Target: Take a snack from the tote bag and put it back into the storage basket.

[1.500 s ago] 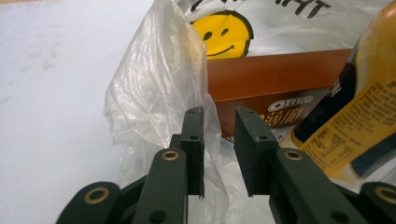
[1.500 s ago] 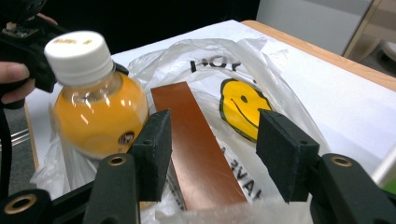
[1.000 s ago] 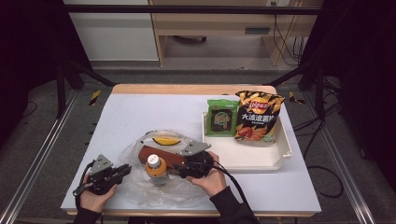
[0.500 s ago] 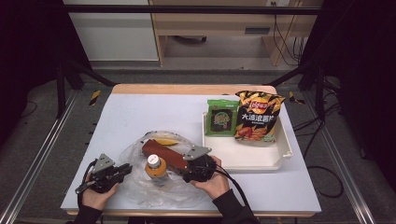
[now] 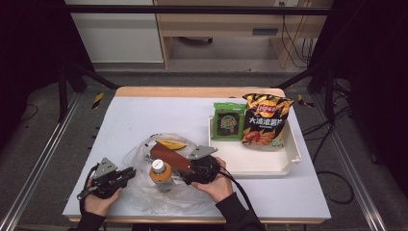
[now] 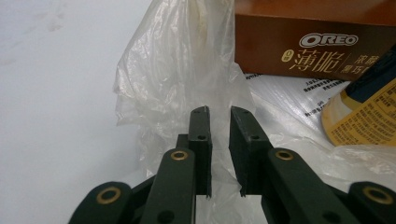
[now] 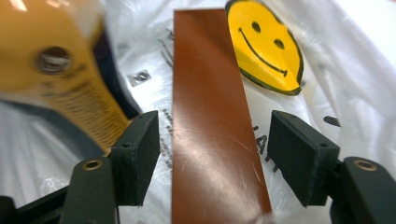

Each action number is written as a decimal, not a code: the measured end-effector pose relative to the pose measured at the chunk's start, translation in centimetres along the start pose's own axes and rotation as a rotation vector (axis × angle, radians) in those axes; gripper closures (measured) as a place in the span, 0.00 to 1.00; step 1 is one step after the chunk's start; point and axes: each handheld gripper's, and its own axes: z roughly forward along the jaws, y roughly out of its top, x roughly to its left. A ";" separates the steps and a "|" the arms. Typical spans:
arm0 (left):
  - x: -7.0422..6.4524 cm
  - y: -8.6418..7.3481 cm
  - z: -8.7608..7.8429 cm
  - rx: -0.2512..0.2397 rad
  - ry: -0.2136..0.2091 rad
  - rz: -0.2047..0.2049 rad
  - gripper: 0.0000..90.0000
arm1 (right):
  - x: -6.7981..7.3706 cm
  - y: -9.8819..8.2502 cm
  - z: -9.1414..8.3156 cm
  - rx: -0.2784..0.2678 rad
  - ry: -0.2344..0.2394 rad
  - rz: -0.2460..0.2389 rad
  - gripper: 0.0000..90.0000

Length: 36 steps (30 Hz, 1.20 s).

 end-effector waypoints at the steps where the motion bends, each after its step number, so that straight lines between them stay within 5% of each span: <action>1: 0.0 0.0 0.0 0.002 0.000 0.001 0.87 | -0.1 0.0 0.3 0.012 -0.005 0.000 0.37; 12: -0.1 0.4 0.5 -0.005 0.004 0.015 0.87 | 0.1 -0.5 1.9 0.093 -0.007 -0.026 0.46; 20: -0.2 0.5 1.0 -0.002 0.006 0.017 0.87 | 0.3 -0.5 1.7 0.093 -0.001 -0.042 0.49; 29: -0.2 0.6 1.2 0.004 0.009 0.016 0.87 | 0.8 -0.6 0.2 0.027 0.035 -0.090 0.49; 36: -0.3 0.5 1.3 0.011 0.005 0.023 0.88 | 0.5 0.0 -0.7 -0.045 0.052 -0.075 0.49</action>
